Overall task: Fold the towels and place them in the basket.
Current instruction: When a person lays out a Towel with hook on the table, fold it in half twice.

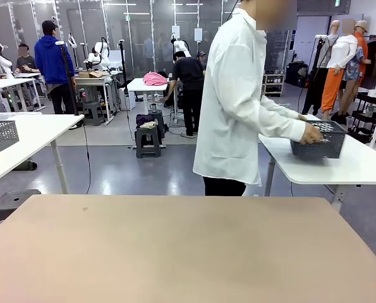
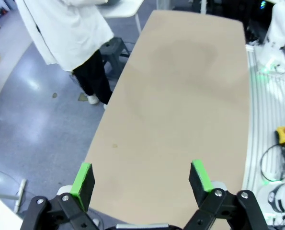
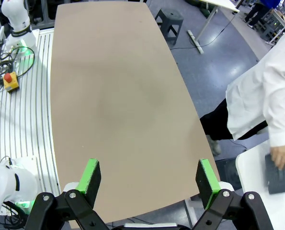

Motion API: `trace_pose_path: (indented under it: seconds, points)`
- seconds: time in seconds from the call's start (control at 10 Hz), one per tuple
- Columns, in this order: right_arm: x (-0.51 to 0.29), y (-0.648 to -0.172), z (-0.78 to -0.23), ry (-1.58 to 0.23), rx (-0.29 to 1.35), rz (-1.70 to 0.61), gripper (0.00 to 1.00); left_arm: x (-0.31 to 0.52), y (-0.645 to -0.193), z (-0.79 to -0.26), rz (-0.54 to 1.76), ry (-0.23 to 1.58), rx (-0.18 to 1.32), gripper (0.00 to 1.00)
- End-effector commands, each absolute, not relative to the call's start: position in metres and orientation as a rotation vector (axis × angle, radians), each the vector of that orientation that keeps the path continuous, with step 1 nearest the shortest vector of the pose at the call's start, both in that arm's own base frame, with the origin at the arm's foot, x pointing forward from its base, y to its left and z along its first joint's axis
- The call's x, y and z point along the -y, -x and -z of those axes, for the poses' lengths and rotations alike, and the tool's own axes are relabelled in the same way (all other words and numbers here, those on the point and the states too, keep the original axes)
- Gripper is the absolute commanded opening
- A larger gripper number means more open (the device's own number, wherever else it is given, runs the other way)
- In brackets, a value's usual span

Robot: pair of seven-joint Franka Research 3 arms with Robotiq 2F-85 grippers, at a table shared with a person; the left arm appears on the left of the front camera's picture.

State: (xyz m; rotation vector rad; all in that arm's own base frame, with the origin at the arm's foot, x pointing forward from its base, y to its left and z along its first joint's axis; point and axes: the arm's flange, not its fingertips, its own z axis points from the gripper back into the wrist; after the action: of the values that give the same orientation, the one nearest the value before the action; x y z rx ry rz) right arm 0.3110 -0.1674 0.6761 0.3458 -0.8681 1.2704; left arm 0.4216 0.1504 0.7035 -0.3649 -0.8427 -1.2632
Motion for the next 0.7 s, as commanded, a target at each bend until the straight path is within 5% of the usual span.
trace_pose_path:
  seconds: [0.0, 0.6]
  points:
    - [0.166, -0.311, -0.678, -0.351, 0.879, -1.272, 1.00, -0.163, -0.423, -0.718, 1.288, 0.323, 0.827, 1.00]
    - [0.166, -0.311, -0.678, -0.351, 0.879, -1.272, 1.00, -0.149, -0.419, -0.743, 1.386, 0.299, 0.763, 1.00]
